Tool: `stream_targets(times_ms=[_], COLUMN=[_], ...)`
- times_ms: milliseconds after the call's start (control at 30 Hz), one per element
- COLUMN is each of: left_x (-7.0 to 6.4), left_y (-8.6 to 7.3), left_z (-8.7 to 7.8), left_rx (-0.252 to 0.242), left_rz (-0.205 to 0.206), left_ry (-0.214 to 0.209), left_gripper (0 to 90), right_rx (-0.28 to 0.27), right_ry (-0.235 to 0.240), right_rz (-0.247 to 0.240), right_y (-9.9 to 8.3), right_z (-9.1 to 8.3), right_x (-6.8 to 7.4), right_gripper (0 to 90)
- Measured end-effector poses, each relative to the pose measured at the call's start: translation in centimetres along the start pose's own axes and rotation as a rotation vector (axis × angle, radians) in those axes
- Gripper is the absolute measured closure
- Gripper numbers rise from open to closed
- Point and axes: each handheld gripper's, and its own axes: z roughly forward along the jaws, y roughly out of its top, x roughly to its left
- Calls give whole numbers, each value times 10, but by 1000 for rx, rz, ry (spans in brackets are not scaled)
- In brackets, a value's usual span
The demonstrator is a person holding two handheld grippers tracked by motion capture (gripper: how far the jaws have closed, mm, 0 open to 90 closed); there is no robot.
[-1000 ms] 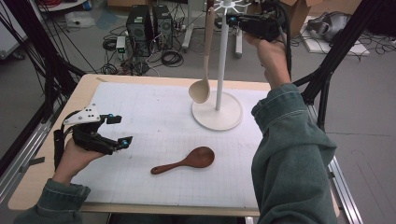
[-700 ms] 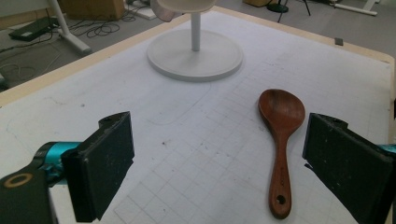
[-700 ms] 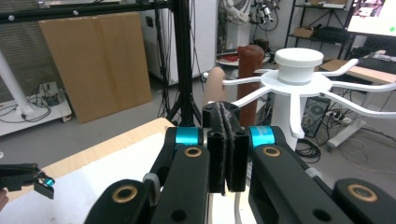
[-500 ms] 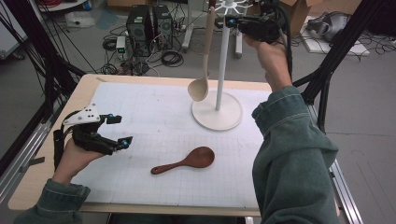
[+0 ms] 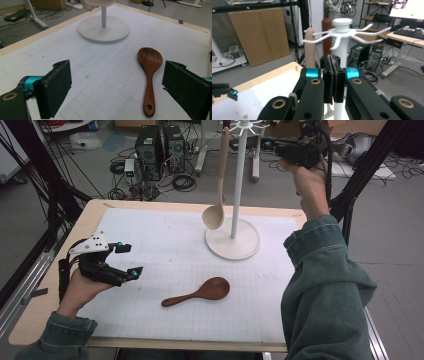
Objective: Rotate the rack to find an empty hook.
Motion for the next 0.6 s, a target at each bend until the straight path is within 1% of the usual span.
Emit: stream_targets(times_ms=[200,333,400,500,600], left_x=[1,1,1,1,0], left_y=[0,0,0,1,1], left_z=[-1,-2,-3,-2,-1], left_rx=[-4,-6,-7,-5,-3], left_rz=[2,1,-2,5,2], left_ry=[-3,-2,0,-2,-3], left_gripper=[96,95,96,96,96], right_rx=[-2,3,-6,-5,-4], right_ry=[-9,-2,-1,10,19], right_rz=[5,3,0,-4,-8], right_y=[8,8,8,9,9], right_z=[4,9,9,9,11], right_x=[-4,-2,-1,1,4], right_gripper=[898,898,898,898,898])
